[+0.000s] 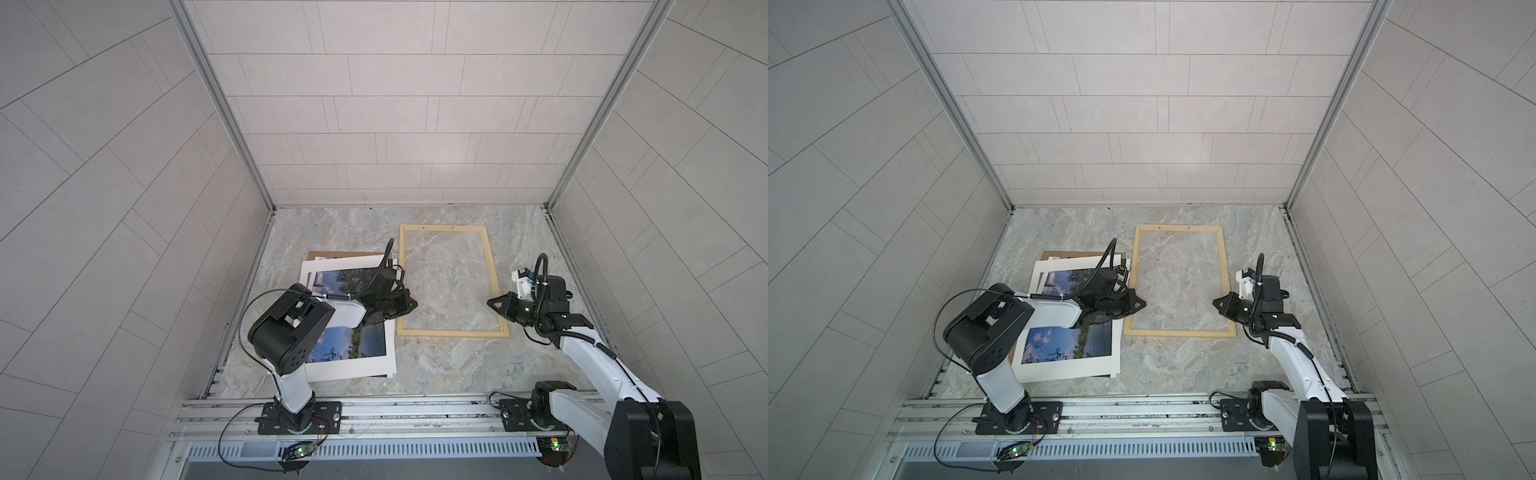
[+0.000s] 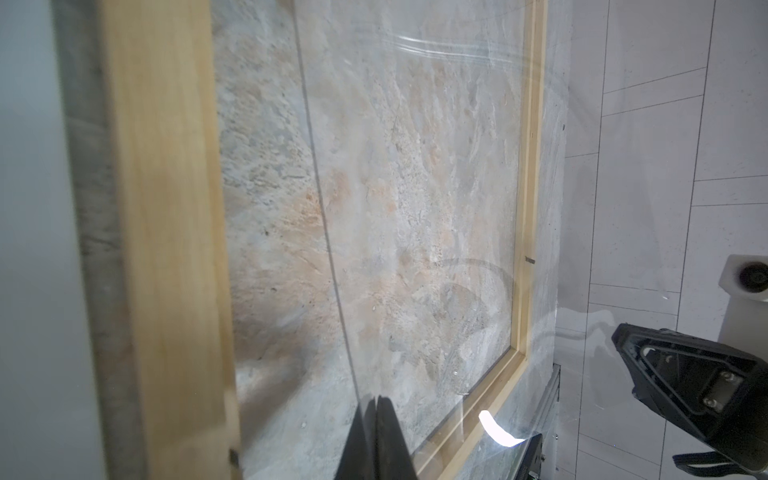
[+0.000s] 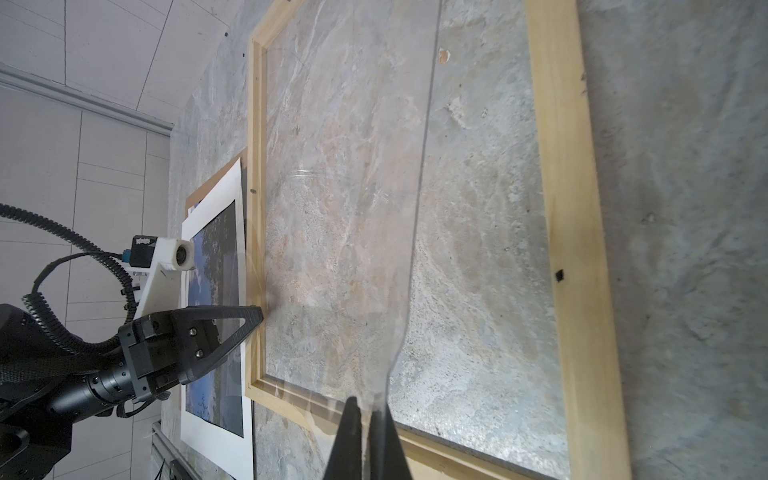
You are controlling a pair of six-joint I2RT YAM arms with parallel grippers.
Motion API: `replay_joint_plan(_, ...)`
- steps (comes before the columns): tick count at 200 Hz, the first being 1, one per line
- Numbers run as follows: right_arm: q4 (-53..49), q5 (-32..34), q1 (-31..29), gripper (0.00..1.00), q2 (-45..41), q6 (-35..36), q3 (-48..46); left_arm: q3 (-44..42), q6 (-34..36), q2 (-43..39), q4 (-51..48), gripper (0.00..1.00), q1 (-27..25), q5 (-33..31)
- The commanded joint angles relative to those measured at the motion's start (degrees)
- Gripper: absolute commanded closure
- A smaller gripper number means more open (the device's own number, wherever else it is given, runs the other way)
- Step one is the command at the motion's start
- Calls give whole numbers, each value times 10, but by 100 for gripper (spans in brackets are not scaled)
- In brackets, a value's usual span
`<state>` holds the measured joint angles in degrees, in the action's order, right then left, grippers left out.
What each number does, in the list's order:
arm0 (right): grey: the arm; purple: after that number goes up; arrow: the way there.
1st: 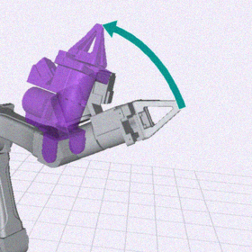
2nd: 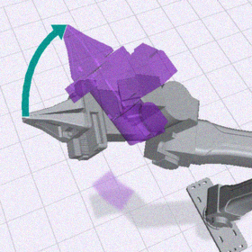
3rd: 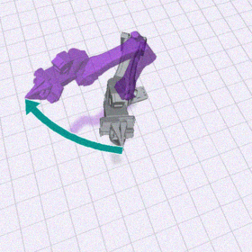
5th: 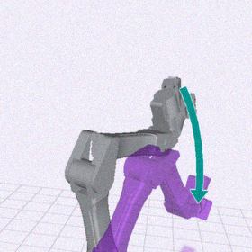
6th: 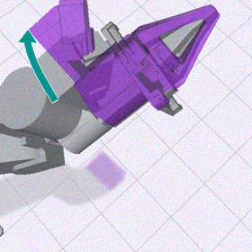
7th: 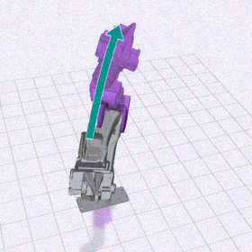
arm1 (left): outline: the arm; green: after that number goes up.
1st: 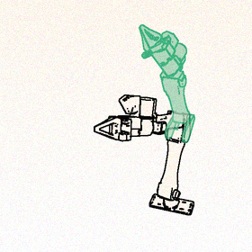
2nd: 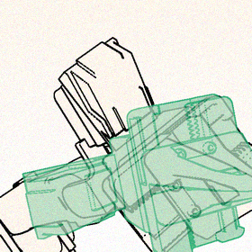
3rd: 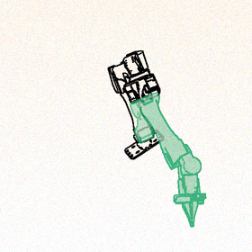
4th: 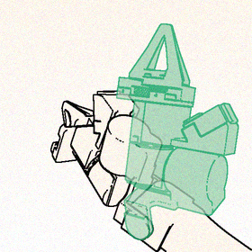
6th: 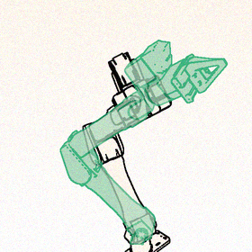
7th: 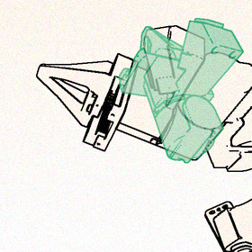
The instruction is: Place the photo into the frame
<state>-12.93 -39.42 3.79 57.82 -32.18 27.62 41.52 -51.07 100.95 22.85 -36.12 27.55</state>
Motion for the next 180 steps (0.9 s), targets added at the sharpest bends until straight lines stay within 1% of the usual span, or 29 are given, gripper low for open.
replay_joint_plan(1,-6,3,2,100,-12,16,-7,-13,21,-3,-14,100,0,-7)
replay_joint_plan(34,-7,2,1,100,-11,19,-15,-11,22,2,-15,100,0,-5)
replay_joint_plan(58,-5,2,1,100,-8,19,-15,-26,19,-1,-7,100,-1,-8)
replay_joint_plan(84,0,9,1,100,5,30,-13,-24,32,3,-11,100,0,-17)
replay_joint_plan(118,0,5,1,100,15,27,-6,-29,35,3,8,100,-1,-27)
replay_joint_plan(142,5,-2,-6,100,-16,16,-2,-43,36,-27,17,100,-3,-34)
replay_joint_plan(180,20,-1,-13,100,-107,5,-3,-33,52,-90,-21,100,-12,-43)
